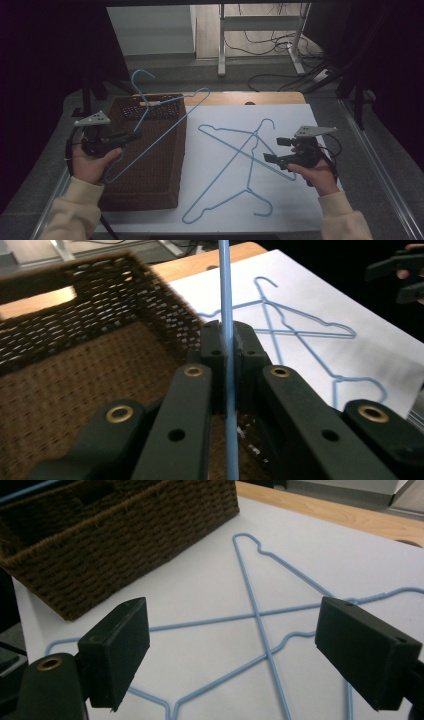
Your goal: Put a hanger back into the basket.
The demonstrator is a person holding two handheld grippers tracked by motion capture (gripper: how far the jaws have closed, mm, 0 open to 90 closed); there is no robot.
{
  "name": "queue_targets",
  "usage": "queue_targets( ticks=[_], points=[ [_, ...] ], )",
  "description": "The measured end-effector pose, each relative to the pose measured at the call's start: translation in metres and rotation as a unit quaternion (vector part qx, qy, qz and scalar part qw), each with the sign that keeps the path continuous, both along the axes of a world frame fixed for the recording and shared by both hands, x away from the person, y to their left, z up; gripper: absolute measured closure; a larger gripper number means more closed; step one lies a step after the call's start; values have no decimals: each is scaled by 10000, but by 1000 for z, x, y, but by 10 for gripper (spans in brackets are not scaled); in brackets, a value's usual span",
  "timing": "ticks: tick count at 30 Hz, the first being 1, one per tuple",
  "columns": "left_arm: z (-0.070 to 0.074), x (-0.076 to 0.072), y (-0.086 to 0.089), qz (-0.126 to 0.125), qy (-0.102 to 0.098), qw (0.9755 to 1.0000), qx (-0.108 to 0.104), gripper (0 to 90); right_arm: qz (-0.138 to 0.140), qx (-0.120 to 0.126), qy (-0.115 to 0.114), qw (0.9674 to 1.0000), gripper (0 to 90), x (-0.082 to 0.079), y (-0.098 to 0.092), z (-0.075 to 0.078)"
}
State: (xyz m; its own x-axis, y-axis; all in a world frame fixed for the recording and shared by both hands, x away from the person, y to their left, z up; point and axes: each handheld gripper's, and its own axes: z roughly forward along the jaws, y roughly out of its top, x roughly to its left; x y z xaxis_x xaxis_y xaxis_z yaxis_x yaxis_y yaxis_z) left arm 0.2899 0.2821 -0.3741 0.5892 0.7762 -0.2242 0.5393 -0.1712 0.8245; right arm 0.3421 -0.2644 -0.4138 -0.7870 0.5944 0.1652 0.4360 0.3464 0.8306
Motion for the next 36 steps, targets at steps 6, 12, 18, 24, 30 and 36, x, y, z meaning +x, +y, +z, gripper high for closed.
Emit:
queue_targets(
  ticks=[6, 12, 18, 24, 30, 36],
  points=[
    [-14, 8, 30, 404, 97, 9991, -24, 860, -11, -81, 59, 9999, 140, 1, -1, -4],
    [-26, 11, 46, 559, 194, 9982, -71, 860, 8, -121, 73, 9999, 138, 1, 0, -5],
    [-36, 11, 53, 470, 291, 9985, -15, 860, -5, -149, 88, 9999, 139, 2, 0, -7],
    [-47, 13, 51, 333, 492, 9981, 170, 859, -14, -164, 107, 9998, 138, 2, 0, -8],
    [-58, 17, 53, 372, 675, 9968, 214, 859, 31, -201, 103, 9997, 137, 2, 1, -8],
    [-72, 25, 54, 936, 993, 9890, 580, 514, 50, -206, 116, 9997, 133, 2, 0, -9]
  ],
)
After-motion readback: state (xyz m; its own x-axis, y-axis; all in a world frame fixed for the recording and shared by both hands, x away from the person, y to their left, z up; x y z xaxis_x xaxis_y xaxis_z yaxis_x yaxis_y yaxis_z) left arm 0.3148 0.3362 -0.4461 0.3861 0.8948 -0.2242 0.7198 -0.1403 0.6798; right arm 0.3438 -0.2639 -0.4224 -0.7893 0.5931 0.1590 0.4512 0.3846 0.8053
